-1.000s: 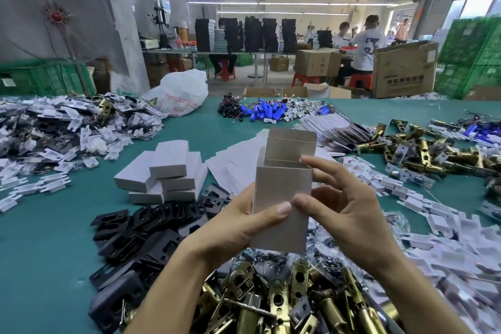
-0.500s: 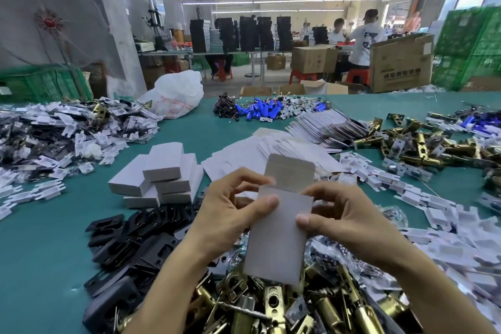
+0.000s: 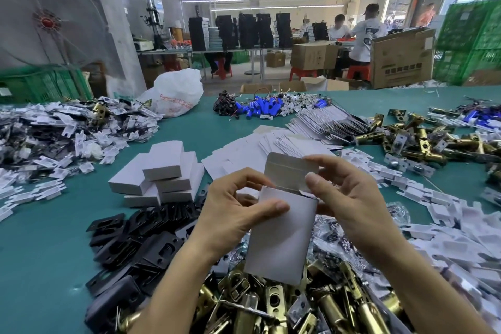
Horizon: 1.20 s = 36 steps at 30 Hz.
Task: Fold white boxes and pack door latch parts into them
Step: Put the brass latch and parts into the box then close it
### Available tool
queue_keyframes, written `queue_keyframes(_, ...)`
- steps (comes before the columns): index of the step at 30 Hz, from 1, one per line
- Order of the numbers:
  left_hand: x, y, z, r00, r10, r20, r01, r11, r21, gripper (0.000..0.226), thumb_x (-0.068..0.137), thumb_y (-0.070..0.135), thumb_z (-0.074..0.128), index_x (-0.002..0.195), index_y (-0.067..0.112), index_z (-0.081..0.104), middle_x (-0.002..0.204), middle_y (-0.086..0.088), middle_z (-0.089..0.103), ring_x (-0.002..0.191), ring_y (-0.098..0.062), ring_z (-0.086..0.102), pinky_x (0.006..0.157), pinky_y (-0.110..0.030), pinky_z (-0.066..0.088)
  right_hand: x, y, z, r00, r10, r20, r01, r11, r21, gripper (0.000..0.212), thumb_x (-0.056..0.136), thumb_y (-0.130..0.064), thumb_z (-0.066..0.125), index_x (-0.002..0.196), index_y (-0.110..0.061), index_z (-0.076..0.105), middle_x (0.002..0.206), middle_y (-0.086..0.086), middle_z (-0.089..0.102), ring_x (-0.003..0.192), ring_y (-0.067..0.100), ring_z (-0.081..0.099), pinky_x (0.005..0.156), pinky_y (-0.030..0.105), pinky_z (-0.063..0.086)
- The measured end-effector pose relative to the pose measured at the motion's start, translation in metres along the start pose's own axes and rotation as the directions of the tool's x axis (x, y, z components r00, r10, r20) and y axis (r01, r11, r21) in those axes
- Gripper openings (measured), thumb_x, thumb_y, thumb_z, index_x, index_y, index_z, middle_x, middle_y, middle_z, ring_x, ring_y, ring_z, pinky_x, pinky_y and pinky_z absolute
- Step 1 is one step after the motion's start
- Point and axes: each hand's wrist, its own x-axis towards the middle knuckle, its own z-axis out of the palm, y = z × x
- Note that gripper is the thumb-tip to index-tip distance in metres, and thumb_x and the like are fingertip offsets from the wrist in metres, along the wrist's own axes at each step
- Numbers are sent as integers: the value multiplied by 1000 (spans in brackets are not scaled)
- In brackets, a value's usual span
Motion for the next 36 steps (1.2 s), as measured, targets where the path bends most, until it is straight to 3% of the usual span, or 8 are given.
queue_keyframes(4,-1,2,4,1000,-1,17,1,1000,-1,30,61,46,88,86,39,74,100,-2,74,67,-24,68,70,-52,59,-1,-2,-3,999,-37,-28,34,994,-107,24,84,0,70,80,-23,71,83,7,71,71,20,70,57,26,57)
queue_keyframes(6,0,3,5,1000,-9,24,10,1000,-29,28,62,42,88,86,36,74,100,-3,75,72,-29,73,72,-57,61,-2,-6,-4,999,-42,14,43,994,-105,7,85,-17,74,79,-17,71,82,11,71,72,22,71,57,29,58)
queue_keyframes(8,-1,5,5,1000,-14,20,16,998,-57,29,62,39,88,88,34,75,101,-3,76,74,-32,76,70,-60,60,-4,-7,-3,998,-30,47,36,992,-118,26,84,-37,72,83,-10,74,83,13,73,78,25,73,61,36,61)
queue_keyframes(12,-2,5,5,1000,-6,-14,5,998,-60,42,60,38,88,92,35,61,100,-7,76,71,-42,72,65,-60,60,-3,-9,-1,998,-11,63,20,990,-138,29,75,-40,72,86,-13,77,87,12,75,83,30,73,72,49,61)
queue_keyframes(20,-2,7,6,997,-39,64,45,995,-93,62,61,36,90,114,47,61,97,-10,74,69,-29,70,67,-51,60,-4,-11,-5,1000,-10,-20,7,989,-145,19,67,-34,77,85,-26,77,83,5,76,71,18,72,56,24,55)
queue_keyframes(27,-2,6,5,997,-50,50,52,997,-50,43,63,45,84,104,45,70,103,-2,73,78,-38,74,71,-51,63,-3,-10,-2,999,40,28,-33,975,-220,9,81,-19,76,89,-19,80,88,4,77,86,26,74,79,50,60)
queue_keyframes(32,-2,6,8,999,-22,27,23,1000,-16,21,79,40,82,98,36,74,93,8,73,63,-7,67,56,-20,51,-5,-11,1,1000,1,-25,-9,956,-294,14,83,-9,75,81,-22,79,81,-1,76,79,24,74,73,44,60)
queue_keyframes(36,0,10,10,999,-41,-21,39,995,-87,12,84,40,66,83,32,74,81,1,73,68,-11,63,50,-22,47,-8,-15,6,999,-27,-37,13,947,-320,8,81,-13,77,85,-20,79,82,-2,76,76,19,74,70,43,61)
